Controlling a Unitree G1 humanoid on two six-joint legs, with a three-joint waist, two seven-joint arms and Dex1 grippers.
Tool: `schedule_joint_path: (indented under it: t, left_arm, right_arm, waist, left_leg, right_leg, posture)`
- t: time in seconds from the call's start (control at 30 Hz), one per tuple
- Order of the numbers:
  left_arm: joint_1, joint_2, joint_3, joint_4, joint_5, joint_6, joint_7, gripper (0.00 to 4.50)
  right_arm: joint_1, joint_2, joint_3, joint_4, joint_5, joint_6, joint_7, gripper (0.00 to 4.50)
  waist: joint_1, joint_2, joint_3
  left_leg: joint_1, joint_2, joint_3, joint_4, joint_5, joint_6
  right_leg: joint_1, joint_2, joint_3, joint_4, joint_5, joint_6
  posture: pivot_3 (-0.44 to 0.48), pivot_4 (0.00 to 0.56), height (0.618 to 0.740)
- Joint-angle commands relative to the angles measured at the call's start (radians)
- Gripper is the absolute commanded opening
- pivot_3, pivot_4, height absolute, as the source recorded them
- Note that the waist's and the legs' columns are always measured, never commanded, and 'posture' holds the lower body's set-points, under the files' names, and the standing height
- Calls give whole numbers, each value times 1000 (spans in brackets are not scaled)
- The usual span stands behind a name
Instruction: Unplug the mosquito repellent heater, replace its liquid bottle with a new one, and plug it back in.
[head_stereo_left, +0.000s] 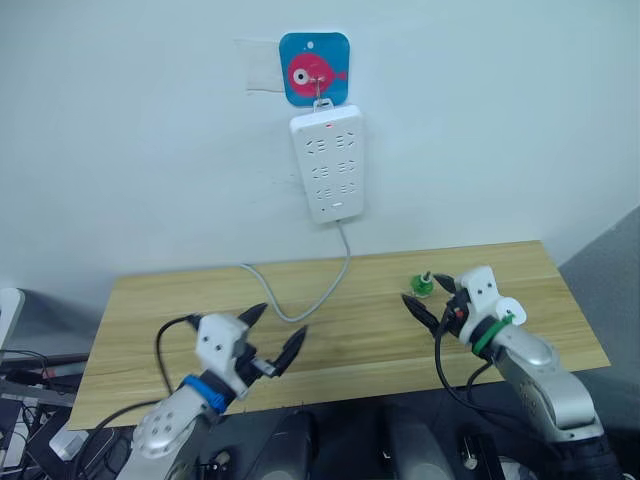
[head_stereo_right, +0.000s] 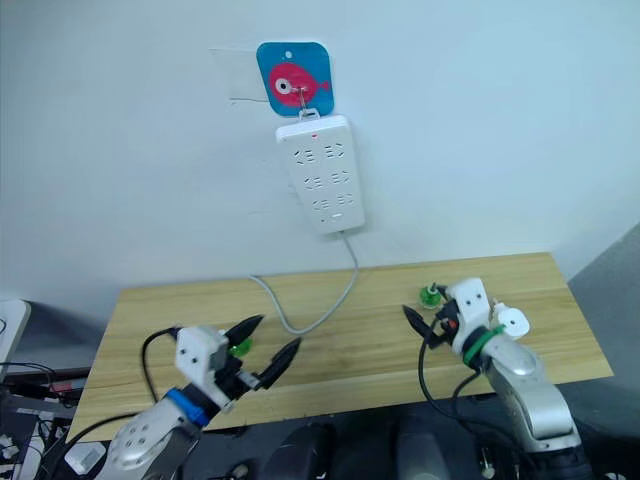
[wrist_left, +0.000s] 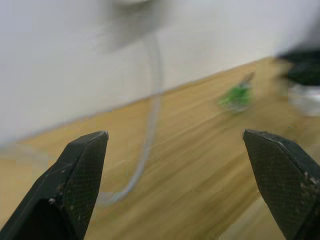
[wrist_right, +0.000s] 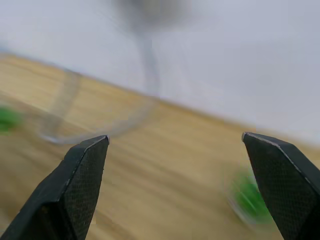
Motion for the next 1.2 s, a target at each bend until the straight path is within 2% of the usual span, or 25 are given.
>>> schedule_joint_path:
  t: [0.03, 0.17, 0.4, 0.5, 0.57, 0.83, 1.2]
  left_arm:
    - [67, -76, 73, 60, 43, -140, 90, 4500]
    - [86, -184, 137, 265, 69, -298, 166, 4500]
    - [-72, -217, 107, 532, 123, -451, 170, 4500]
    - [-168, -206, 100, 651, 141, -506, 171, 4500]
    - [-228, -202, 95, 723, 149, -533, 176, 4500]
    - [-384, -170, 98, 958, 172, -640, 180, 4500]
    - [-524, -125, 99, 1157, 211, -729, 225, 4500]
  right_arm:
    - [-75, -33, 70, -48, 35, 41, 132, 4459]
    - [-218, -49, 199, -32, 53, 53, 331, 4459]
    - [-314, -78, 262, 4, 38, 39, 505, 4459]
    - [-355, -68, 258, 1, 48, 79, 510, 4459]
    - [-376, -68, 246, -11, 60, 109, 506, 4459]
    - [-412, -81, 219, -50, 89, 211, 485, 4459]
    - [-437, -73, 197, -78, 116, 286, 462, 4459]
  waist:
    - [12, -2, 1]
    - [24, -8, 10]
    - [64, -11, 32]
    - [64, -15, 41]
    - [61, -12, 59]
    - [40, -14, 90]
    - [26, -13, 116]
  left_leg:
    - [0, 0, 0, 0, 0, 0]
    - [-1, 1, -1, -1, -1, -1]
    - [-3, 4, 0, 1, -1, -2]
    - [-3, 4, 1, 1, -1, -2]
    - [-3, 5, 1, -1, -4, -4]
    - [-6, 6, 1, 0, -4, -5]
    - [-6, 6, 1, -1, -5, -5]
  right_leg:
    - [0, 0, -1, 0, 0, 0]
    - [-1, 0, -3, -1, 1, 1]
    - [0, -1, -7, -1, 0, 1]
    - [-1, -1, -7, -1, 1, 1]
    - [-3, 0, -6, -1, 3, -4]
    - [-5, 0, -7, 0, 3, -5]
    - [-6, 0, -7, 1, 4, -5]
  posture:
    - [112, 267, 740]
    - [121, 284, 740]
    - [122, 319, 740]
    - [101, 346, 740]
    - [88, 363, 740]
    - [40, 412, 740]
    - [19, 426, 740]
